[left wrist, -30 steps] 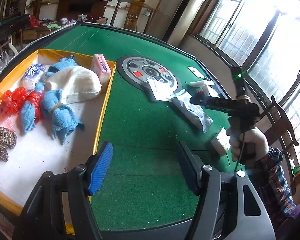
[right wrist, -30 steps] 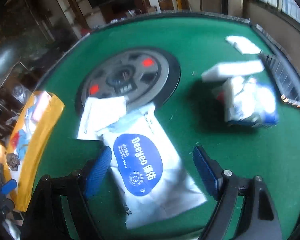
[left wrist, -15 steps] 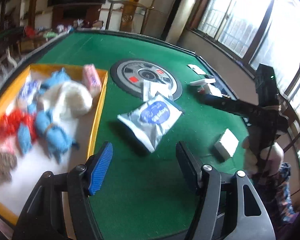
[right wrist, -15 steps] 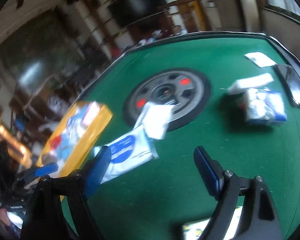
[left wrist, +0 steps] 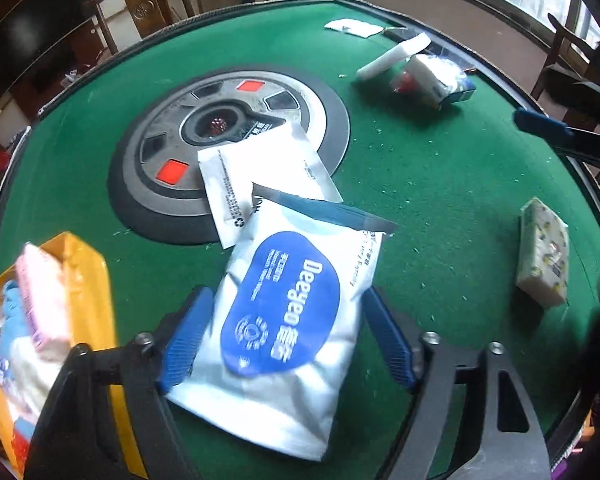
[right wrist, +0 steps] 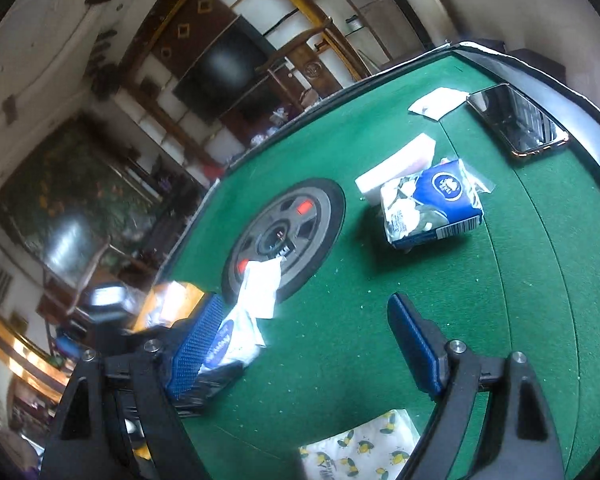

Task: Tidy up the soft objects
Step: 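Grasp the white Deeyeo wipes package with the left tool while the right grasps the lemon-print tissue pack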

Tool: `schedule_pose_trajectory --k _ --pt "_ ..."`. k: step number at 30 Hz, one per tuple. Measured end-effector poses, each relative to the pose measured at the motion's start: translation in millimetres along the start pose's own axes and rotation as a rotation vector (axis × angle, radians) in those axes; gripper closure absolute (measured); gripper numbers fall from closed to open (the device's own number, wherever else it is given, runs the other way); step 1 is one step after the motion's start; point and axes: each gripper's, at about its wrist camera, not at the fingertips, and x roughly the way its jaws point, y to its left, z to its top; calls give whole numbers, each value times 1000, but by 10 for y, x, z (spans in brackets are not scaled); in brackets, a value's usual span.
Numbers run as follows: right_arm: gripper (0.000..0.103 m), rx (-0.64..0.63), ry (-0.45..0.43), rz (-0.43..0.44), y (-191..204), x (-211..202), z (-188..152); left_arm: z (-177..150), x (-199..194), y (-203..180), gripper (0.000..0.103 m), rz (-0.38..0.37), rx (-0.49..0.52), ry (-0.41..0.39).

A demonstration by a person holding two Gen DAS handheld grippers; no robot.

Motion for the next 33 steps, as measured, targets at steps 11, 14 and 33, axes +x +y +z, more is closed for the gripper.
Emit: schedule_pose_trajectory --k 11,14,33 --pt "22 20 5 -19 -29 61 -5 -124 -133 11 34 -48 -135 -43" --pt "22 22 -10 -53 -55 63 -4 -262 -359 62 34 -105 -198 -99" --pt "21 32 88 -322 99 -383 -619 -1246 -1483 711 34 -159 -439 -403"
